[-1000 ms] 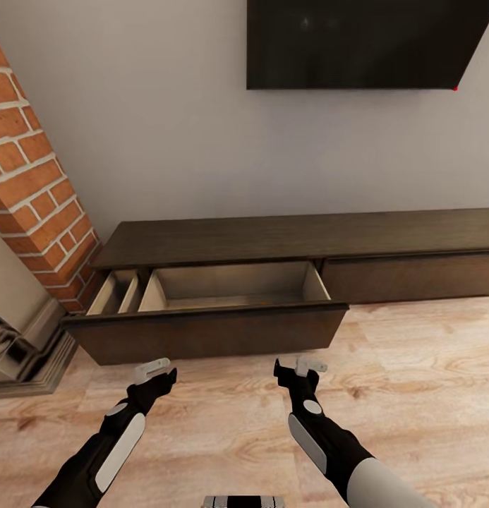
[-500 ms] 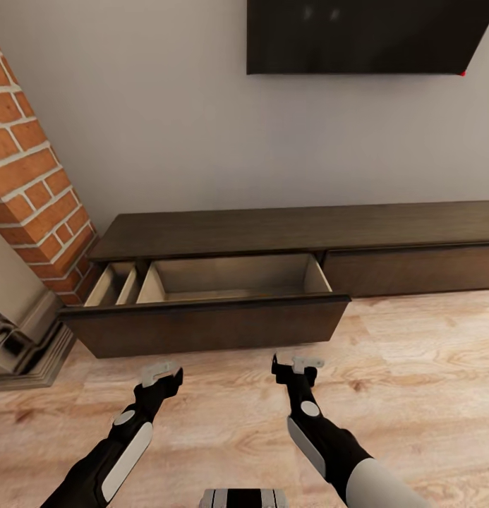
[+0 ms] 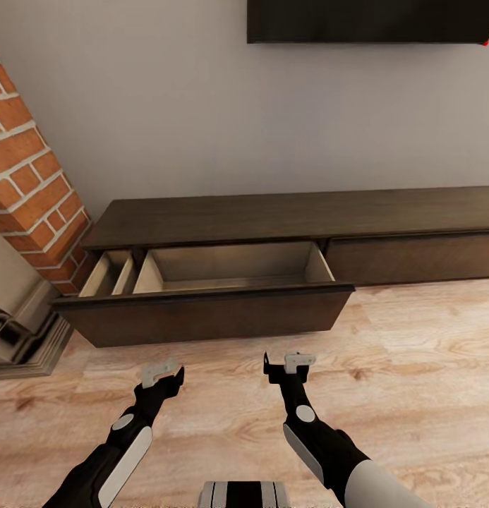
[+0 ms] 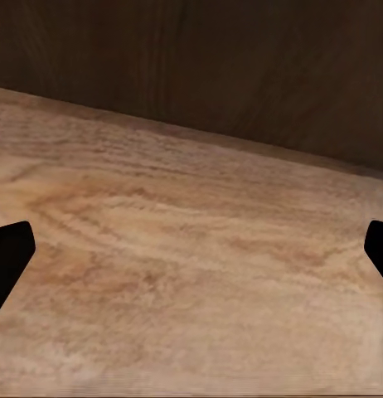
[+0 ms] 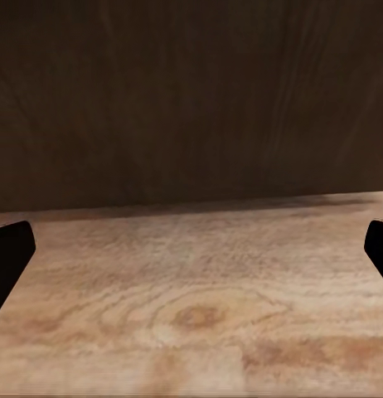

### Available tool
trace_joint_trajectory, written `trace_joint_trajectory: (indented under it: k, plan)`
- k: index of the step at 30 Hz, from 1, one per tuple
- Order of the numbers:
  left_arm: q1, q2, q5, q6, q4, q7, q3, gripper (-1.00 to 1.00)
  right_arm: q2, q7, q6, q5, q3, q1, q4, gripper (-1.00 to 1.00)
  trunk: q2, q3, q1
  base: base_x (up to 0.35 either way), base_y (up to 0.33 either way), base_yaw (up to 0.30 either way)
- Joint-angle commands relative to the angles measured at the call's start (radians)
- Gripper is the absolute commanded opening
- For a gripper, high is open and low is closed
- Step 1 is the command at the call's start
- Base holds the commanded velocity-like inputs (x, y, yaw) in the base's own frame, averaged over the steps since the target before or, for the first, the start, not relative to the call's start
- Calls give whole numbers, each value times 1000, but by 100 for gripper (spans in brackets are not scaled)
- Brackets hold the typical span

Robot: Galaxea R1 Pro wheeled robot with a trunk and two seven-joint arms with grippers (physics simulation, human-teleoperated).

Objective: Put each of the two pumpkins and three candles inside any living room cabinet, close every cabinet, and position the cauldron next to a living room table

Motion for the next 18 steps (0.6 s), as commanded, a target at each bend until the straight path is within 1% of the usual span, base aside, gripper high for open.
trace_joint_trajectory:
  k: [1,3,5,10,14,17,18]
  plan:
    - [10,1,6,-12,-12,9,-4,100,-1,-4,-8,-10,7,-1,0,100,-1,-5,0,0,0,0]
    - [30,2,5,-60,-25,9,-5,100,-1,-3,-13,-10,6,-1,0,100,-1,-12,1,0,0,0]
    - [36,1,5,-81,-26,9,-5,100,0,-2,-15,-9,7,-1,-1,100,-2,-20,2,0,0,0]
    - [40,-2,4,-95,-23,10,-7,100,1,-1,-15,-8,9,-1,0,100,-2,-20,2,0,0,0]
    - [40,-2,-1,-98,-22,12,-25,100,1,-1,-16,-7,10,-1,-2,100,-2,-20,2,0,0,0]
    - [40,-4,-45,-98,-21,14,-35,100,1,-1,-16,-7,10,-1,-5,100,-2,-20,2,0,0,0]
    - [40,-5,-72,-98,-21,15,-37,100,1,-1,-16,-7,10,-1,-5,100,-2,-20,2,0,0,0]
